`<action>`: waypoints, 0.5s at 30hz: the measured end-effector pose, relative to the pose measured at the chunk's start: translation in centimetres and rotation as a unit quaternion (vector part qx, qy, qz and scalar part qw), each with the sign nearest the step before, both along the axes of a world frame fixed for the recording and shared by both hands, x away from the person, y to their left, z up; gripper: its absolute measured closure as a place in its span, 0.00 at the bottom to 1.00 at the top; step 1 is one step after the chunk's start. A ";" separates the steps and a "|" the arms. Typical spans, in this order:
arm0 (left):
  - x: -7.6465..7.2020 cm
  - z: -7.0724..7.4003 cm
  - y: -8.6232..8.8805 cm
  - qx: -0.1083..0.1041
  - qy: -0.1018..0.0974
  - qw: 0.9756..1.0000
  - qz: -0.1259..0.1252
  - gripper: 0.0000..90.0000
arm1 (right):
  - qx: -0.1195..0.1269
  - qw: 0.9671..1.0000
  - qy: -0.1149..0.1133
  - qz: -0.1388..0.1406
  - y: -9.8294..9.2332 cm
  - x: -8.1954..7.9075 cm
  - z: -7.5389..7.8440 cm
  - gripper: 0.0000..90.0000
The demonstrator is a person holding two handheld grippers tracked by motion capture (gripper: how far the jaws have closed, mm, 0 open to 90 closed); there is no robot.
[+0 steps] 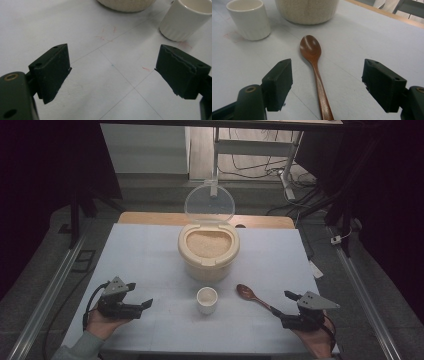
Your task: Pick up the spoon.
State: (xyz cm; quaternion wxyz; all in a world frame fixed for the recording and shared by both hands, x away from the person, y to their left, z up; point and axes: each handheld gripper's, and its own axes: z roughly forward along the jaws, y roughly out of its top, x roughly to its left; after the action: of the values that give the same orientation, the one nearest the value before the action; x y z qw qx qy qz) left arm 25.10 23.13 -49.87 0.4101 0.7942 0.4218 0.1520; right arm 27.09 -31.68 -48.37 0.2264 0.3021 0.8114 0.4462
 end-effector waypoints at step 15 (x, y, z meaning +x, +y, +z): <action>0.2 0.1 0.2 -0.012 0.005 1.000 -0.001 0.13 | -0.003 1.000 0.016 -0.004 -0.2 0.1 0.2 0.29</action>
State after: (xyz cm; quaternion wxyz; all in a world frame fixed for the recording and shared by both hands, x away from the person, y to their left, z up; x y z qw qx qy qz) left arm 25.30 23.28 -49.80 0.4173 0.7907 0.4248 0.1424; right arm 27.24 -31.87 -48.19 0.2160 0.3121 0.8148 0.4382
